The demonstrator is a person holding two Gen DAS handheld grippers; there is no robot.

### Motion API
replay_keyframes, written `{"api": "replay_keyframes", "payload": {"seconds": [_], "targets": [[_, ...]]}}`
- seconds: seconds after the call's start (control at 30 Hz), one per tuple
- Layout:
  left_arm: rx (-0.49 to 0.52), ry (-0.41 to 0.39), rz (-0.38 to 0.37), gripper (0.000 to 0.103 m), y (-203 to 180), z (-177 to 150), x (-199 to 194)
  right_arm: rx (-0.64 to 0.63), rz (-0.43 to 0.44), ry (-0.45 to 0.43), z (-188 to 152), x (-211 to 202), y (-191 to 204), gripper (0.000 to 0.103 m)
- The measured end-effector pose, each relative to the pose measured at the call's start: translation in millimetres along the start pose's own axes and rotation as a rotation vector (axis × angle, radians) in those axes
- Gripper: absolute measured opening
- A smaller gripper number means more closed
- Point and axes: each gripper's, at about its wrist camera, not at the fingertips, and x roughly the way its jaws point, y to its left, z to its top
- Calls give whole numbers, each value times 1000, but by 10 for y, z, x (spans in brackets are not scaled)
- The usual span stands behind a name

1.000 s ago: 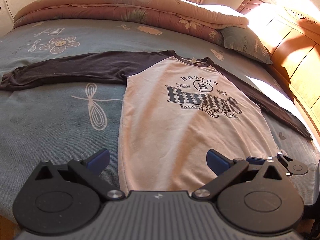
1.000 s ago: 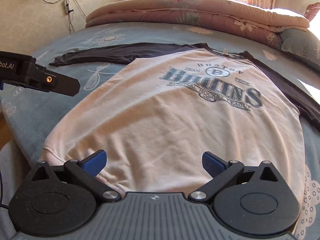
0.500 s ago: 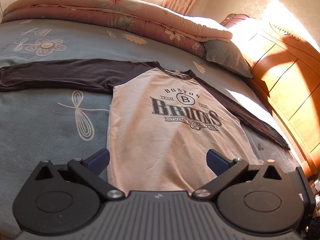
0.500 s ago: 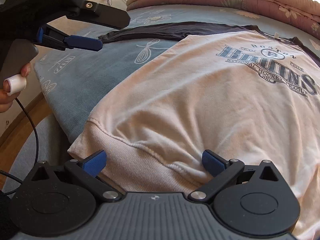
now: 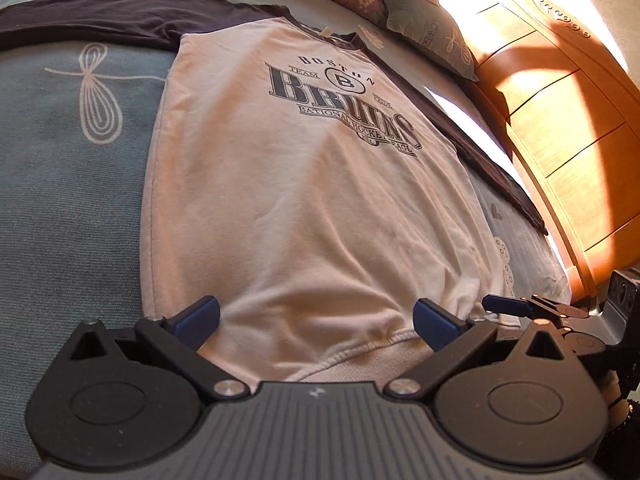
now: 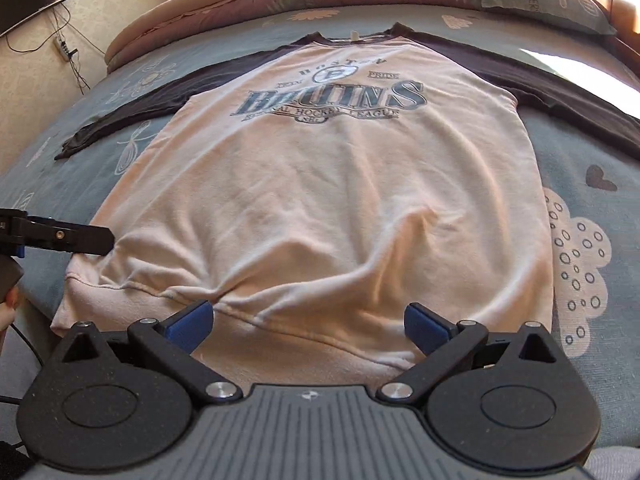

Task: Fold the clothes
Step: 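Bring both grippers down to the ribbed hem of the sweatshirt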

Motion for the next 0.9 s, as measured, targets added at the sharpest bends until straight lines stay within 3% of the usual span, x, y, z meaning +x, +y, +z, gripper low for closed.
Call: {"api": "replay_keyframes", "payload": {"seconds": [0.27,0.4,0.5,0.67,0.77,0.83,0.9], "targets": [[172,17,119,102,-278,-59,-63,30,8,-13,-157,-100,-142,103],[250,46,54,102,-505,-122,-4,12,-1,-19,-167,-88,-119,103],[260,102,86,102,-515,-239,114,24,3,-26,-167,-87,-135,103],[350,34,80,102,-485,-446,18,70,15,-48,-183,-100,-168,103],[311,53,84,102,-472,-389,2,99,48,-38,-151,-115,-236,103],[259,56,89,102,-456,-324,-1,223,130,-45,-113,-150,-452,103],[239,46,88,102,-483,-278,-11,307,99,-75,-91,-247,-609,103]]}}
